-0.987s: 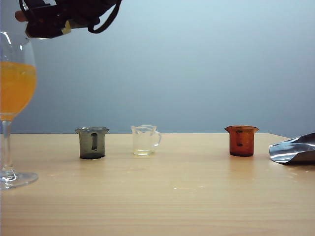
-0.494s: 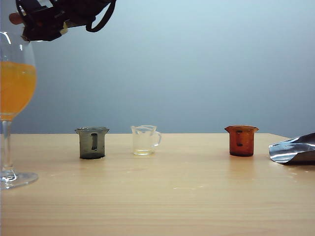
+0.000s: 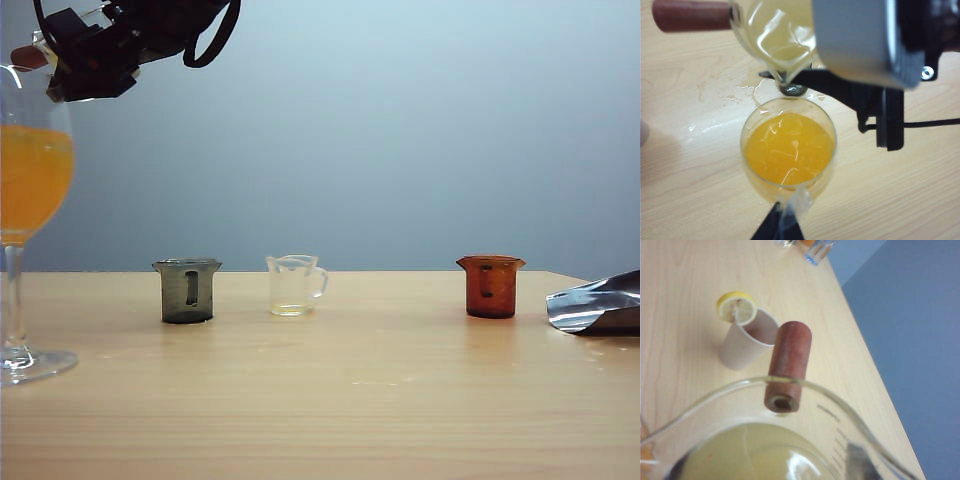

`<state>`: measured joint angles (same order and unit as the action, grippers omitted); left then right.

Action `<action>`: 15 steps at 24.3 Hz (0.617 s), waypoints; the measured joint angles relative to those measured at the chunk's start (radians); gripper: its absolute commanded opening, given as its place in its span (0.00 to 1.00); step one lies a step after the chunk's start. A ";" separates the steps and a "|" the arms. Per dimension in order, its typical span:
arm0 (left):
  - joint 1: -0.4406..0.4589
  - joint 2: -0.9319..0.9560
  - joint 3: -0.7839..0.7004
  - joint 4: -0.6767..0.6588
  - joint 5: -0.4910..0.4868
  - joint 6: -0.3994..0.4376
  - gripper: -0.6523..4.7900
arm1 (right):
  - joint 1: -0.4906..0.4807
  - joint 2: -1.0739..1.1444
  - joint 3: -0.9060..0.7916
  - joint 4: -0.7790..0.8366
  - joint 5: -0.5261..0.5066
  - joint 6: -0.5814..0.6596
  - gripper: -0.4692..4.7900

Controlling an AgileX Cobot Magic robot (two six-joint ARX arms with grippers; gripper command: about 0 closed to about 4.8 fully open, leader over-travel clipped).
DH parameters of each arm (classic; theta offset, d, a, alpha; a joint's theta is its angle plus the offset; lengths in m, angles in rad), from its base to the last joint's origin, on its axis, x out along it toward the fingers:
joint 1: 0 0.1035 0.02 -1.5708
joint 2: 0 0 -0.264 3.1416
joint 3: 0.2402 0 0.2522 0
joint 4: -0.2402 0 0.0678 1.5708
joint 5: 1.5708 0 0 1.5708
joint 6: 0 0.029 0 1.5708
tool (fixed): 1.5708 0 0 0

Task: Pick up the third measuring cup from the left, pour the pineapple juice inside into the goblet, and finally put the measuring cup back in its original place.

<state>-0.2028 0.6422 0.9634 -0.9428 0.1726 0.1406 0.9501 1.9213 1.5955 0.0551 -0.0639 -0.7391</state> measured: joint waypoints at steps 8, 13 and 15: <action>0.000 0.000 0.000 0.000 0.000 0.000 0.12 | 0.003 -0.007 0.000 -0.011 -0.001 -0.097 0.55; 0.000 0.000 0.000 0.000 0.000 0.000 0.12 | 0.011 -0.007 0.000 -0.008 -0.002 -0.154 0.55; 0.000 0.000 0.000 0.000 0.000 0.000 0.12 | 0.011 -0.007 0.000 -0.008 -0.002 -0.173 0.55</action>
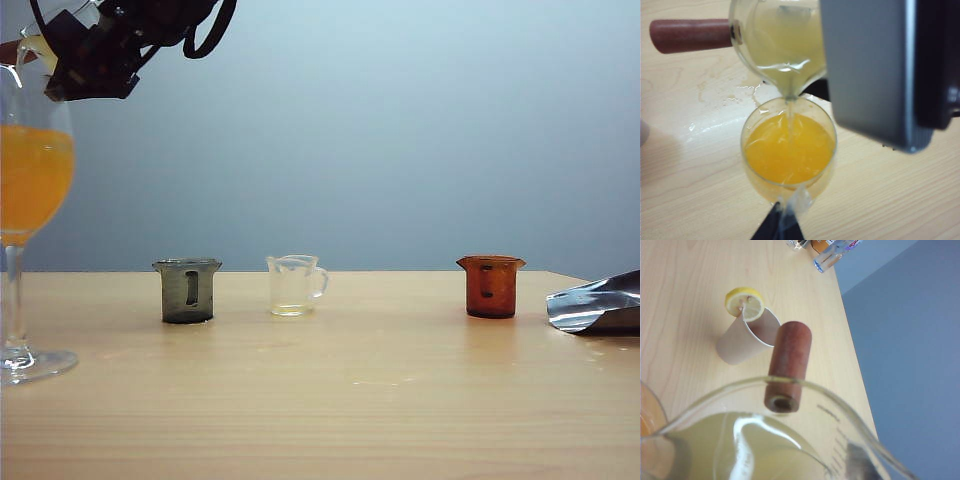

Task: Pick up the third measuring cup from the left, pour the pineapple juice inside into the goblet, and finally put the measuring cup back in its original place.

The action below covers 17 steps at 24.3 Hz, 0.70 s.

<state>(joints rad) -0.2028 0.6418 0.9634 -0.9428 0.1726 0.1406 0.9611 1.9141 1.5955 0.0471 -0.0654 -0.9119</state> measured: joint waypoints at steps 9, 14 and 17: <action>0.000 0.000 0.000 0.000 0.000 0.000 0.12 | 0.000 0.000 0.001 0.008 0.020 -0.054 0.55; 0.000 0.000 0.000 0.000 0.000 0.000 0.11 | 0.000 0.000 0.001 0.045 0.020 -0.066 0.55; 0.000 0.000 0.000 0.000 0.000 0.000 0.11 | 0.000 0.000 0.001 0.052 0.020 -0.067 0.55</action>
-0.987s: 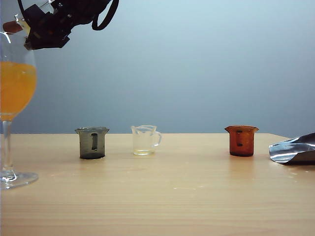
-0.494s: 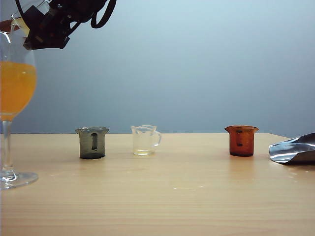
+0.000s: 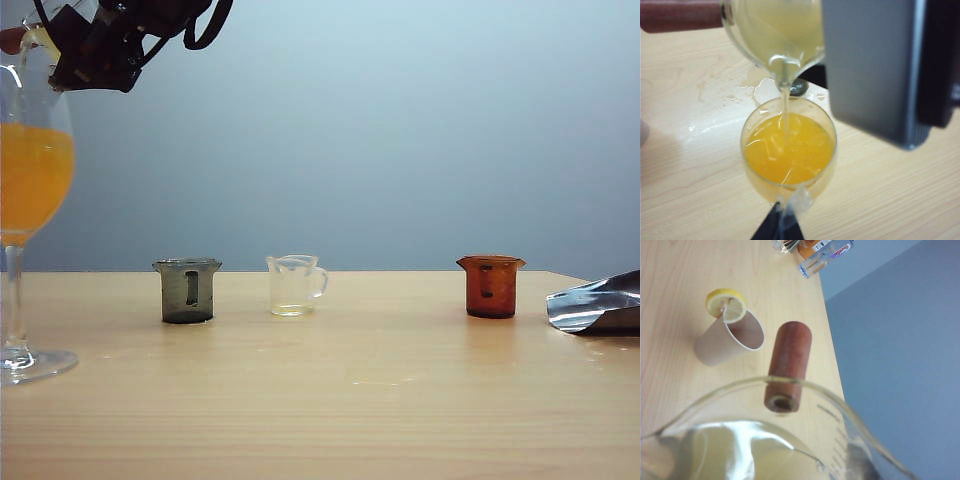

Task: Pick up the third measuring cup from the left, pour the pineapple juice inside into the goblet, and finally put the measuring cup back in its original place.

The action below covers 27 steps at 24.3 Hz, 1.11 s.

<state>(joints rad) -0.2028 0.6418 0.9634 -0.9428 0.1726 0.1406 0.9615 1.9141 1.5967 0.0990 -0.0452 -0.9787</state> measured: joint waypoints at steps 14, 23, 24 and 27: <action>0.000 0.000 0.000 0.000 0.000 0.000 0.11 | 0.000 0.000 0.000 0.015 0.000 -0.062 0.55; 0.000 0.000 0.000 0.000 0.000 0.000 0.12 | 0.001 0.000 0.000 0.045 0.000 -0.109 0.55; 0.000 0.000 0.000 0.000 0.000 0.000 0.12 | 0.001 0.000 0.000 0.048 0.000 -0.115 0.55; 0.000 0.000 0.000 0.000 0.000 0.000 0.12 | 0.001 0.000 0.000 0.061 0.000 -0.121 0.55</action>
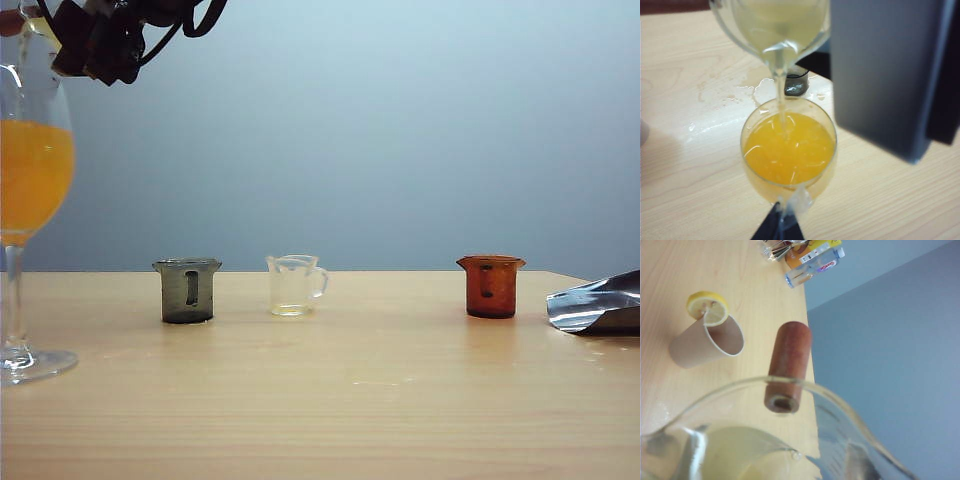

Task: Pick up the third measuring cup from the left, pour the pineapple juice inside into the goblet, and finally put the measuring cup back in its original place.

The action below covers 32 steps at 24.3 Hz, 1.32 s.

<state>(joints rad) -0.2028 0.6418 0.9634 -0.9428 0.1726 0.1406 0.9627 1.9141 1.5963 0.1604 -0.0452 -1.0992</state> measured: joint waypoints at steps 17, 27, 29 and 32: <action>0.000 0.000 0.000 0.000 0.000 0.000 0.12 | 0.000 0.000 0.000 0.000 0.000 -0.059 0.55; 0.000 0.000 0.000 0.000 0.000 0.000 0.12 | 0.000 0.000 0.000 0.000 0.000 -0.115 0.55; 0.000 0.000 0.000 0.000 0.000 0.000 0.12 | 0.000 0.000 0.000 0.001 -0.001 -0.121 0.55; 0.000 0.000 0.000 0.000 0.000 0.000 0.12 | 0.001 0.000 0.000 0.006 -0.001 -0.167 0.55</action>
<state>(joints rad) -0.2028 0.6418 0.9634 -0.9428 0.1726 0.1406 0.9634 1.9141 1.5963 0.1669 -0.0460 -1.2659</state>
